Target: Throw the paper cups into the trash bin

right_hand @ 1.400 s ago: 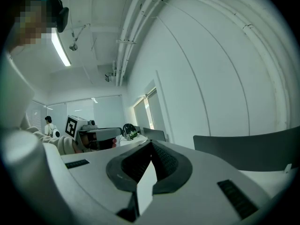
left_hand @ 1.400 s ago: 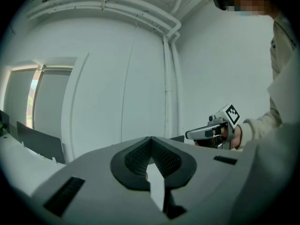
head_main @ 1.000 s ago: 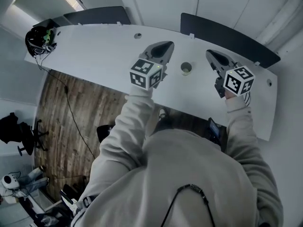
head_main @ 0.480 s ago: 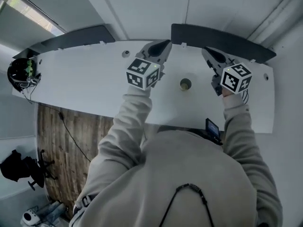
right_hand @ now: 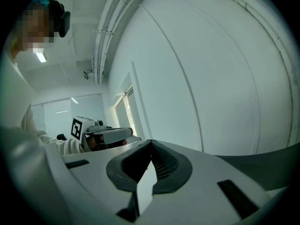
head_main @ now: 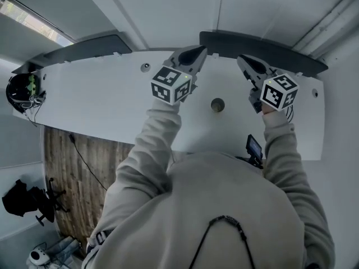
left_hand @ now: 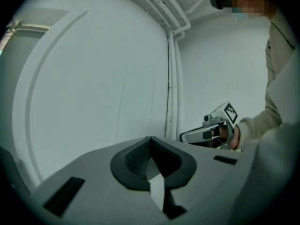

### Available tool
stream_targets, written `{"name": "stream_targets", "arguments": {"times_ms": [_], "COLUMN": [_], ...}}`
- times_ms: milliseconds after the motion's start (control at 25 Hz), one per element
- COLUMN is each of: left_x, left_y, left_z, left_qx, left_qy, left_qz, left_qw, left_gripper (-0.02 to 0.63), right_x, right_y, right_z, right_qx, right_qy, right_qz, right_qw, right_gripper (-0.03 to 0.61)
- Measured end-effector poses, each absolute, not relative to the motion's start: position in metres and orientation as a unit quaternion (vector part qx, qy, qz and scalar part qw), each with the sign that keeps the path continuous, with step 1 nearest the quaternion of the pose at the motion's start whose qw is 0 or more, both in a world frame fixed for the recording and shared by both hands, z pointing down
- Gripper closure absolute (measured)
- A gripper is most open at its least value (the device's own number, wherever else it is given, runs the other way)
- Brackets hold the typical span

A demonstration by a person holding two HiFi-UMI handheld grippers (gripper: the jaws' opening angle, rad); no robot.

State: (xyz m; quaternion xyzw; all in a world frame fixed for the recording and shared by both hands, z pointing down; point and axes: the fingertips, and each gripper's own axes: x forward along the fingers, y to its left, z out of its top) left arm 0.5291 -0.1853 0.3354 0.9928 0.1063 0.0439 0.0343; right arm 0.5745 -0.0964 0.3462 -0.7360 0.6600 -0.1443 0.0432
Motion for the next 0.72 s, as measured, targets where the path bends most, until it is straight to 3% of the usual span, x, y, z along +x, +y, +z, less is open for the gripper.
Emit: {"name": "stream_targets", "arguments": {"times_ms": [400, 720], "left_x": [0.526, 0.522], "left_y": [-0.194, -0.197], "left_z": [0.338, 0.402], "left_qx": [0.994, 0.989], "left_qy": [0.089, 0.089], "left_qz": [0.042, 0.091], "left_qw": [0.044, 0.081], "left_gripper": [0.612, 0.612], "right_x": [0.573, 0.576], "right_y": [-0.105, -0.112], "right_z": [0.353, 0.407], "right_qx": [-0.726, -0.719], "right_qy": [0.670, 0.661], "right_qz": [-0.153, -0.215], "right_qw": [0.031, 0.012], "right_gripper": [0.561, 0.560]}}
